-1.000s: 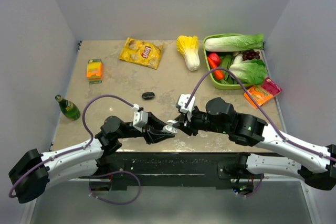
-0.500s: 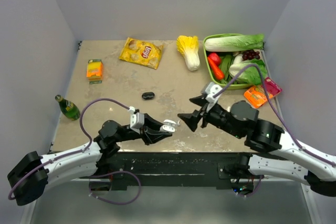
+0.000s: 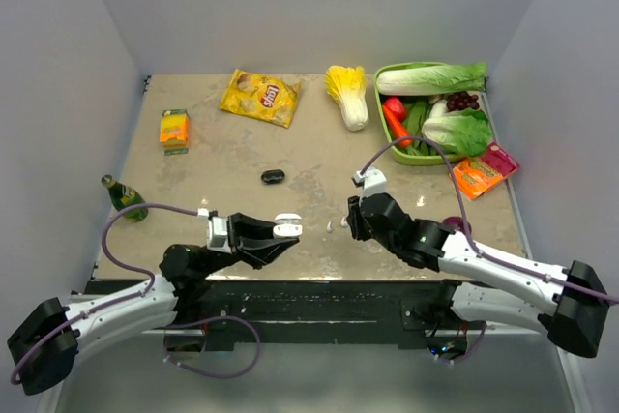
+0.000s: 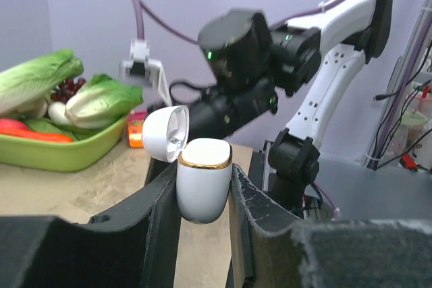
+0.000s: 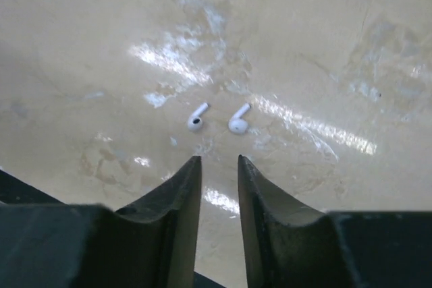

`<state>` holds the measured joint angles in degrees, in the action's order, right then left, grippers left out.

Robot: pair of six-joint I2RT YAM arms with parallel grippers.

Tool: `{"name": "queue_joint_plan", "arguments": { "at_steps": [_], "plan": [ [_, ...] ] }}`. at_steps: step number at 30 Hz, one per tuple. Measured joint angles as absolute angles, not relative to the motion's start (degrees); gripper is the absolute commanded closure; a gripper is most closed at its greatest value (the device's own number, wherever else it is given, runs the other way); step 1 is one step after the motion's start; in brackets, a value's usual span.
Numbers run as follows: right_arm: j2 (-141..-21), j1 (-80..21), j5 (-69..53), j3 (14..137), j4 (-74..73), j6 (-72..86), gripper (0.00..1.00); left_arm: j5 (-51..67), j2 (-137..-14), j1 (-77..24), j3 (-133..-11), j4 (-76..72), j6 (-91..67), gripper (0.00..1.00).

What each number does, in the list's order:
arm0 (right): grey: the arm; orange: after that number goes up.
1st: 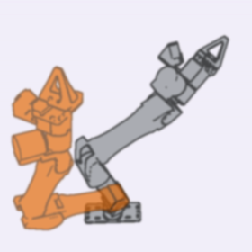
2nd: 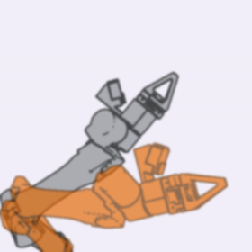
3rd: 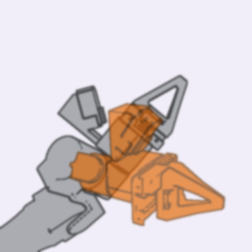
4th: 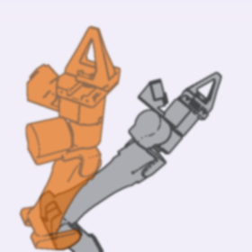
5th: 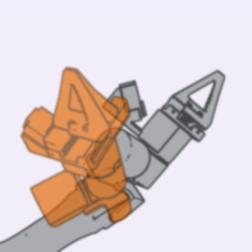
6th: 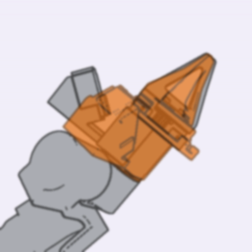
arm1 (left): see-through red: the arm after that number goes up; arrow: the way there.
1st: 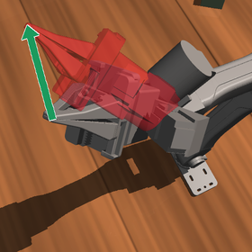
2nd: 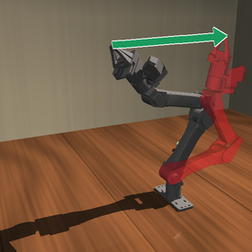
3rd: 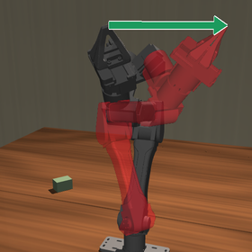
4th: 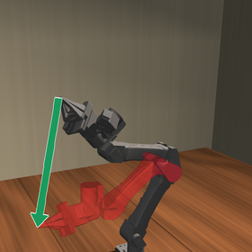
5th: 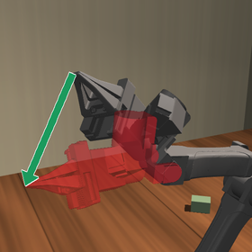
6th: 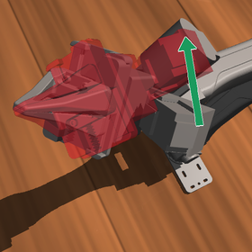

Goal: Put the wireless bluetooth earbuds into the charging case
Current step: Pick up the earbud from the center of the board.

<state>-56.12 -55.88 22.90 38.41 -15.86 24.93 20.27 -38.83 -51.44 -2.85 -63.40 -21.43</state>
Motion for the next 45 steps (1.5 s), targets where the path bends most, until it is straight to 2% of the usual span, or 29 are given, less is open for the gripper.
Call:
{"name": "queue_joint_plan", "arguments": {
  "at_steps": [2,7,11,24,27,45],
  "plan": [
    [-57.5,-55.7,22.8,36.2,-15.8,26.7,0.74,19.8,-37.9,-51.5,-2.9,-64.3,-21.5,1.0],
    [-62.0,-53.2,21.0,35.6,-12.8,27.9,0.63,18.9,-36.0,-51.9,-2.9,-64.7,-21.5,1.0],
    [-66.6,-52.6,17.3,35.0,-8.9,27.6,0.62,18.6,-35.4,-51.9,-2.9,-64.6,-21.5,1.0],
    [-74.2,-52.6,12.0,34.3,-2.8,26.0,0.87,17.7,-34.6,-52.2,-2.9,-62.8,-21.5,1.0],
    [-75.8,-52.6,11.4,34.3,-2.5,25.9,0.91,17.6,-34.7,-52.2,-2.9,-62.6,-21.5,1.0],
    [-84.5,-52.6,9.4,36.1,0.6,25.6,0.96,17.5,-34.9,-52.2,-2.9,-62.0,-21.5,1.0]
  ]
}}
